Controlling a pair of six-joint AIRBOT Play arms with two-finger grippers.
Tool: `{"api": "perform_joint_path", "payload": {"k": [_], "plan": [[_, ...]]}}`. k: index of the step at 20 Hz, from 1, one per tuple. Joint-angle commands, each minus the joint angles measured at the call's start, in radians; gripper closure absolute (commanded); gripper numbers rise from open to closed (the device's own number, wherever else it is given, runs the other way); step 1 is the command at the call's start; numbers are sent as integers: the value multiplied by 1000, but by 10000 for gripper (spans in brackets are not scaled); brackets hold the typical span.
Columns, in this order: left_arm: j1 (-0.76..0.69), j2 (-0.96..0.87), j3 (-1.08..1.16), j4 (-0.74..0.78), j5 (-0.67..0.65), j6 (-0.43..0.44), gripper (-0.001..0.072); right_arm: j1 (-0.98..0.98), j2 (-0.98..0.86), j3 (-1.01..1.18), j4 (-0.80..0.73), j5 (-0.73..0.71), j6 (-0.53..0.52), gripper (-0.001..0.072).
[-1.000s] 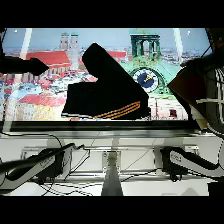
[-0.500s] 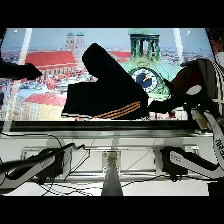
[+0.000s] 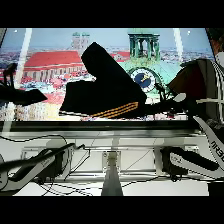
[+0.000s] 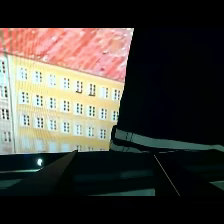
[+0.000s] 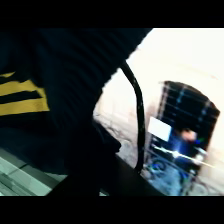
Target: Fold the clothes and pants, and hang the long-sleeved shirts on hangers.
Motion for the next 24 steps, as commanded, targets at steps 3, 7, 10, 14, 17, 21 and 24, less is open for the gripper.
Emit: {"api": "perform_joint_path", "payload": {"k": [3, 7, 10, 14, 17, 21, 24], "plan": [[27, -28, -206, -27, 105, 49, 232, 18, -5, -2, 16, -19, -18, 683], [27, -114, -257, -114, 165, 98, 232, 18, -5, -2, 16, -19, -18, 683], [27, -207, -257, -205, 235, 107, 231, 18, -5, -2, 16, -19, -18, 683], [27, -325, -257, -352, 293, 187, 235, 18, -5, -2, 30, -18, -18, 683], [27, -364, -257, -510, 285, 295, 531, 18, -4, 23, 32, -11, -18, 683], [27, -353, -177, -584, 115, 422, 694, 18, -4, 179, 31, 133, -23, 684], [27, -277, 20, -591, 24, 406, 695, 18, 31, 373, 53, 267, -23, 685]]}}
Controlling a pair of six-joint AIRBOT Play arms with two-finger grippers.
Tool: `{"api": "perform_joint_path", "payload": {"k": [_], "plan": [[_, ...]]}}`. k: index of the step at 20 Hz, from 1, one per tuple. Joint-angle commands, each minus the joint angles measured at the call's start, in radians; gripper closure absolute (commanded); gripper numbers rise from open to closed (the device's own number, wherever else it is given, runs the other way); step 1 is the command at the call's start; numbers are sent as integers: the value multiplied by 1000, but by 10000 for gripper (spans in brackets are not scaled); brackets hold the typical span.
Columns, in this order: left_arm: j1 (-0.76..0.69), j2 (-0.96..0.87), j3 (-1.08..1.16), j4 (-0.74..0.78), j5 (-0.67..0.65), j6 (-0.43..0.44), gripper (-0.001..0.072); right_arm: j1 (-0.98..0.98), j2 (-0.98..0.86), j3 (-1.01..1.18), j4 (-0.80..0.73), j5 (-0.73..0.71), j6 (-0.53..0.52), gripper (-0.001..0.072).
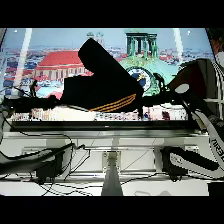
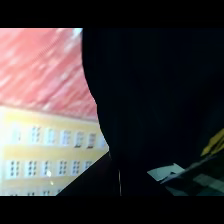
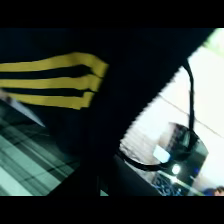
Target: Fold the clothes and pants, and hang the long-sleeved shirts on hangers.
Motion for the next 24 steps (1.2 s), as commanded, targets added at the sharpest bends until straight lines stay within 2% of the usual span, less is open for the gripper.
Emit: {"api": "perform_joint_path", "payload": {"k": [1, 4, 6, 9, 10, 12, 16, 18, 20, 22, 24], "plan": [[2, 97, 217, -54, -108, 22, 696, 0, 49, 210, 41, 150, -1, 685], [2, 284, 455, -53, -25, 22, 696, 0, 158, 393, 132, 159, -1, 684], [2, 421, 568, -49, 89, 23, 695, 0, 243, 497, 204, 143, -1, 684], [2, 656, 607, 16, 389, 22, 695, 0, 362, 603, 287, 130, -1, 685], [8, 727, 607, 68, 458, 21, 695, 0, 401, 634, 304, 131, 0, 685], [35, 855, 607, 177, 521, -36, 695, 0, 475, 669, 352, 129, 29, 685], [70, 1014, 607, 395, 499, -134, 695, 0, 586, 671, 415, 121, 77, 685], [70, 1023, 606, 468, 399, -172, 696, 0, 591, 671, 399, 123, 141, 685], [70, 981, 596, 470, 212, -174, 696, 0, 567, 665, 324, 122, 174, 686], [69, 900, 545, 402, 67, -174, 697, 0, 517, 629, 227, 119, 220, 686], [53, 793, 454, 274, 57, -169, 698, 30, 435, 546, 144, 91, 228, 686]]}}
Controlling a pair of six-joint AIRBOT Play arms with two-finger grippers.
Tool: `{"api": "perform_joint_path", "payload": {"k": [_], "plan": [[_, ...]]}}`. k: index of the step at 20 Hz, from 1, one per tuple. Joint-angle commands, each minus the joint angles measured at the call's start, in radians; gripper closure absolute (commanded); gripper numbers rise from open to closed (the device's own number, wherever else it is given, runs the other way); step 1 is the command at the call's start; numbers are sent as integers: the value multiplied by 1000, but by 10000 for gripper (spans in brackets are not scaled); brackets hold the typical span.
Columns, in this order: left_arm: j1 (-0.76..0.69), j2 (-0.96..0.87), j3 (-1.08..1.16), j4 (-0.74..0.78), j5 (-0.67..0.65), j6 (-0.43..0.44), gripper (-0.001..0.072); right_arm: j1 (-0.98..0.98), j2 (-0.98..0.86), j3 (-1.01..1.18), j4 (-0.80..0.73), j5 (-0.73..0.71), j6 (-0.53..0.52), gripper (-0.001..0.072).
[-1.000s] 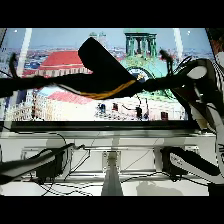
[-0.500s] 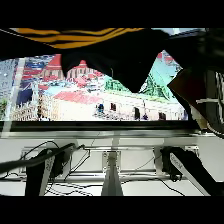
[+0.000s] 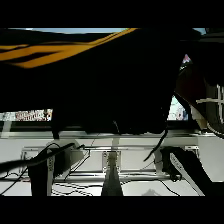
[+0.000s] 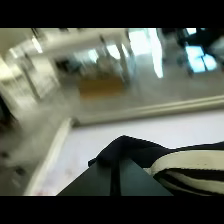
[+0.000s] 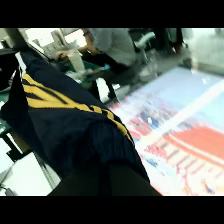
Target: Fold the clothes and pants, and hang the long-sleeved shirts on hangers.
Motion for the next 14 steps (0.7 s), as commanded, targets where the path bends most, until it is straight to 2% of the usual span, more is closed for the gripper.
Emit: {"api": "perform_joint_path", "payload": {"k": [1, 5, 9, 11, 12, 14], "plan": [[-39, -165, -126, -145, -92, 12, 697, 56, -119, -116, -154, -61, 47, 686], [-233, -476, -213, -53, 58, 27, 698, 190, -371, -219, -282, -267, 46, 685], [-330, -669, -210, -48, 179, 27, 698, 165, -568, -219, -296, -469, 69, 686], [-332, -673, -209, -48, 184, 16, 698, 109, -604, -219, -298, -482, 93, 686], [-332, -666, -209, -49, 163, -18, 697, 77, -607, -219, -301, -469, 93, 686], [-343, -641, -209, -52, 30, -54, 697, 21, -605, -218, -304, -409, 92, 686]]}}
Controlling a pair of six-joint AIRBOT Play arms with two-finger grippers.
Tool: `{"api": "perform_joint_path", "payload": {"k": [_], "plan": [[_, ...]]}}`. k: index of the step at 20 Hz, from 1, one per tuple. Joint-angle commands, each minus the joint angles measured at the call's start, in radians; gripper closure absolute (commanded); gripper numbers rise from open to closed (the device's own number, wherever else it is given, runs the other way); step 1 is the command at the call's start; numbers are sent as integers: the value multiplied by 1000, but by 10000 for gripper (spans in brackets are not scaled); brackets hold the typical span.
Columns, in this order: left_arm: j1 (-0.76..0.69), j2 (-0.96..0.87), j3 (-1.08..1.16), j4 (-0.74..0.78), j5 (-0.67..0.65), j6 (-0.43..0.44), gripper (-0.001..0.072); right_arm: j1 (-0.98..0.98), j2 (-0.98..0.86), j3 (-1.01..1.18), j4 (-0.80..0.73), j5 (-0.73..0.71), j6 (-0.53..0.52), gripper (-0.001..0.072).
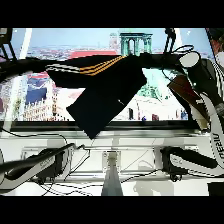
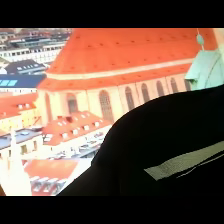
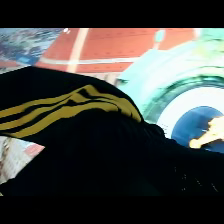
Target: Fold the clothes and pants, and hang the long-sleeved shirts on hangers.
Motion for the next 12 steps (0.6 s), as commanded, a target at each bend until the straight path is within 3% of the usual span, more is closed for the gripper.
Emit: {"api": "perform_joint_path", "payload": {"k": [1, 7, 12], "plan": [[-33, 7, -3, 1, -189, -68, 698, -89, -34, -3, -28, 58, 10, 686], [-153, 65, -11, 1, -823, -206, 697, -219, -34, -3, -233, 470, 8, 685], [-399, 64, -152, -3, -822, -285, 696, -264, -34, -3, -558, 713, 8, 685]]}}
